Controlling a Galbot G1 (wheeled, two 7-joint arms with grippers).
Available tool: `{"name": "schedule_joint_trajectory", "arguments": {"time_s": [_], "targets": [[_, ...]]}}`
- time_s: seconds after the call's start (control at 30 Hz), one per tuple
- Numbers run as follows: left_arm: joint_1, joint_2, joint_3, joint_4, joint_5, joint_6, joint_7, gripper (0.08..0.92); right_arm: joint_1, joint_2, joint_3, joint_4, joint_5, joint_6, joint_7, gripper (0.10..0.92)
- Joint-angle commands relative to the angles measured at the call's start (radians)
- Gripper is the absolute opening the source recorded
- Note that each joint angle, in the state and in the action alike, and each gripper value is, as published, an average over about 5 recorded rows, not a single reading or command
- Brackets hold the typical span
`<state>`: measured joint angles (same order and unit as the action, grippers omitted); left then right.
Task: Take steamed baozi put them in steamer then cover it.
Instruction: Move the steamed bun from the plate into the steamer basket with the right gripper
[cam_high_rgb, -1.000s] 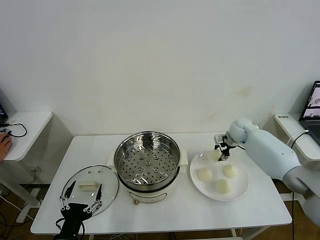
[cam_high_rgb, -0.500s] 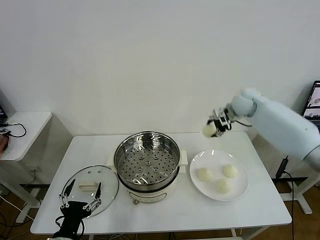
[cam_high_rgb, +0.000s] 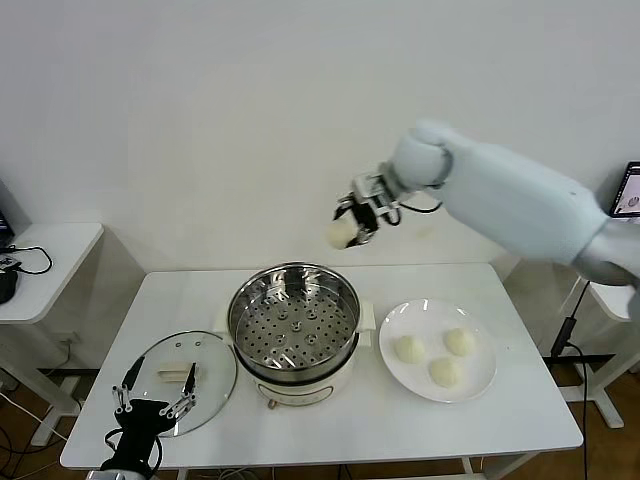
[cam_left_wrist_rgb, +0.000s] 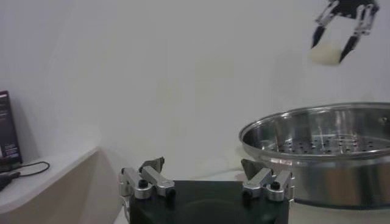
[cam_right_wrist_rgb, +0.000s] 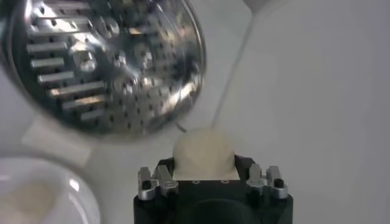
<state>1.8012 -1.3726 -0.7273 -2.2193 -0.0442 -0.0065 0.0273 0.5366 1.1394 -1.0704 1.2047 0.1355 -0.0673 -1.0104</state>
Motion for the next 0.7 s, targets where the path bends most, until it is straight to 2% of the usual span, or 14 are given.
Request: {"name": "schedule_joint_trajectory", "arguments": {"time_s": [0.03,0.43,0.7], "targets": [[-0.005,0.010,-0.025,0.003,-0.012,0.004,0.001,0.823,0.025,0.165,-0.140,-0.033,-0.034,0.131,0.031,0.628],[-0.016,-0.001,-0.021,0.005,-0.014,0.008,0.002,0.823,-0.100,0.196,-0.174,-0.103,-0.314,0.352,0.119,0.634],[-0.009,-0.003,-0.030,-0.001,-0.016,0.007,0.001,0.823,-0.151,0.235,-0.142,-0.184,-0.425,0.442,0.174,0.636]]}}
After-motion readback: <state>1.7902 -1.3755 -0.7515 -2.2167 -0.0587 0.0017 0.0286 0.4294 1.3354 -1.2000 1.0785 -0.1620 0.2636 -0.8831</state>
